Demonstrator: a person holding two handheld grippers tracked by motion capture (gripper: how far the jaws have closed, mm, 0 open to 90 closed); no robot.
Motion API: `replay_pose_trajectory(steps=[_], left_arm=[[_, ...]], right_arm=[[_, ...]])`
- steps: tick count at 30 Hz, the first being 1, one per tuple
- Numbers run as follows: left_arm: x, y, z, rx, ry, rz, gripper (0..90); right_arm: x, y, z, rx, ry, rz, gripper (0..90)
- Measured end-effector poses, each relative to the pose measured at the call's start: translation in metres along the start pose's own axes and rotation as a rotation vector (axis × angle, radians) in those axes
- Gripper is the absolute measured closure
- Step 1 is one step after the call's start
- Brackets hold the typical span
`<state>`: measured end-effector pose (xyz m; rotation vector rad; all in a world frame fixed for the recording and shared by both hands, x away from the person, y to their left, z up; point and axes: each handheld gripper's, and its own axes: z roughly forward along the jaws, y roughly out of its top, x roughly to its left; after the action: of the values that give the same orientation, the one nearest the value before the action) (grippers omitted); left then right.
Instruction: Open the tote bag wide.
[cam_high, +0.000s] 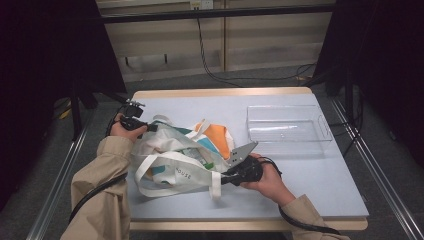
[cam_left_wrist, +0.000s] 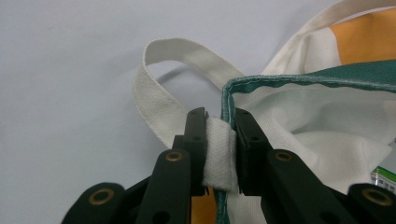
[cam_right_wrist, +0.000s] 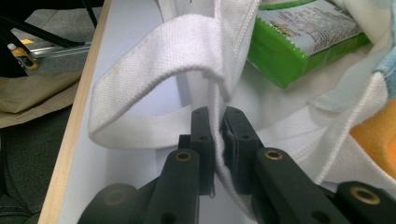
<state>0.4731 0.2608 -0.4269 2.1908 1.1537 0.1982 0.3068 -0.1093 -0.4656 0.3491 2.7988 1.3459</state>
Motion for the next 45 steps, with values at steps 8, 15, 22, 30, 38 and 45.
replay_pose_trajectory(steps=[8,15,22,30,38,45], left_arm=[[0.0,-0.003,0.003,-0.008,0.009,-0.006,77.7],[0.0,-0.005,0.005,-0.006,0.003,-0.012,77.6],[0.0,-0.008,0.008,0.001,0.005,-0.01,77.5],[0.0,-0.011,0.01,-0.003,0.007,-0.017,77.3],[-0.002,-0.011,0.006,0.01,0.012,-0.003,71.4],[-0.006,-0.008,-0.004,-0.017,0.0,-0.007,56.6]], right_arm=[[0.0,-0.002,0.003,0.009,0.003,0.011,83.0],[-0.001,-0.004,0.006,0.015,0.007,0.018,82.9],[-0.001,-0.005,0.008,0.026,0.004,0.022,82.9],[-0.001,-0.006,0.011,0.035,0.007,0.03,82.9],[-0.001,-0.006,0.01,0.028,0.001,0.038,81.2],[-0.002,-0.005,0.004,0.004,0.001,0.069,74.9]])
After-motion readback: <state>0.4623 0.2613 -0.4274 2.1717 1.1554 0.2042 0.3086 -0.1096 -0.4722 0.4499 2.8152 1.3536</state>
